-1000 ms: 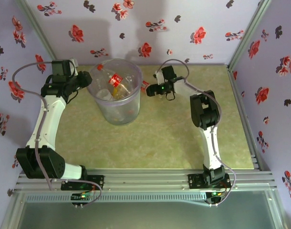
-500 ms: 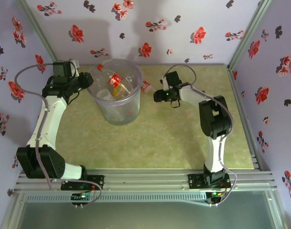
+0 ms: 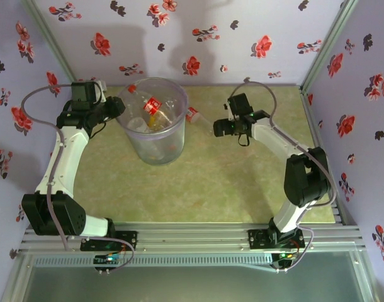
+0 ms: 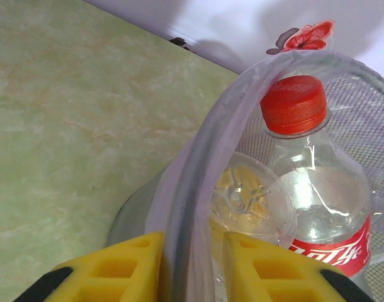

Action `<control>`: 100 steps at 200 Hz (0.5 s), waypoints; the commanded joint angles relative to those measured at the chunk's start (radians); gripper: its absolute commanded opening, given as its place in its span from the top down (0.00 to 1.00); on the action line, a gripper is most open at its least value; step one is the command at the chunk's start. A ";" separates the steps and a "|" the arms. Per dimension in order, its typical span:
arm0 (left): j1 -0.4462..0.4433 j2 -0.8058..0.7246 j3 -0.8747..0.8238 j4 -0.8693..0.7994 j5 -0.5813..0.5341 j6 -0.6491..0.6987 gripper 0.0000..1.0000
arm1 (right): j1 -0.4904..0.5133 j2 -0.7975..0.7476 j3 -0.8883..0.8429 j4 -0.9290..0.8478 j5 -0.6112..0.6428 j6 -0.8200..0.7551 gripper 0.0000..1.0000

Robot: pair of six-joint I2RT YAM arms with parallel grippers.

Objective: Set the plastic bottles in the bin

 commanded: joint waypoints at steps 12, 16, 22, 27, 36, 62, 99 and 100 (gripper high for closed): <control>-0.011 -0.008 0.018 -0.014 0.027 -0.007 0.71 | 0.034 0.151 0.177 -0.021 -0.034 -0.119 0.06; -0.011 -0.008 0.016 -0.011 0.027 -0.009 0.71 | 0.034 0.176 0.198 -0.018 -0.042 -0.125 0.06; -0.011 -0.008 0.014 -0.009 0.027 -0.011 0.71 | 0.034 0.210 0.230 -0.019 -0.055 -0.132 0.06; -0.011 -0.008 0.014 -0.009 0.027 -0.012 0.71 | 0.035 0.237 0.257 -0.019 -0.066 -0.133 0.07; -0.011 -0.005 0.014 -0.010 0.028 -0.013 0.71 | 0.036 0.281 0.298 -0.014 -0.084 -0.135 0.07; -0.011 -0.002 0.017 -0.011 0.028 -0.013 0.71 | 0.041 0.403 0.387 0.001 -0.149 -0.120 0.09; -0.011 0.000 0.021 -0.009 0.028 -0.015 0.71 | 0.048 0.529 0.458 0.029 -0.191 -0.087 0.13; -0.010 0.001 0.022 -0.009 0.028 -0.016 0.71 | 0.048 0.531 0.459 0.030 -0.192 -0.087 0.13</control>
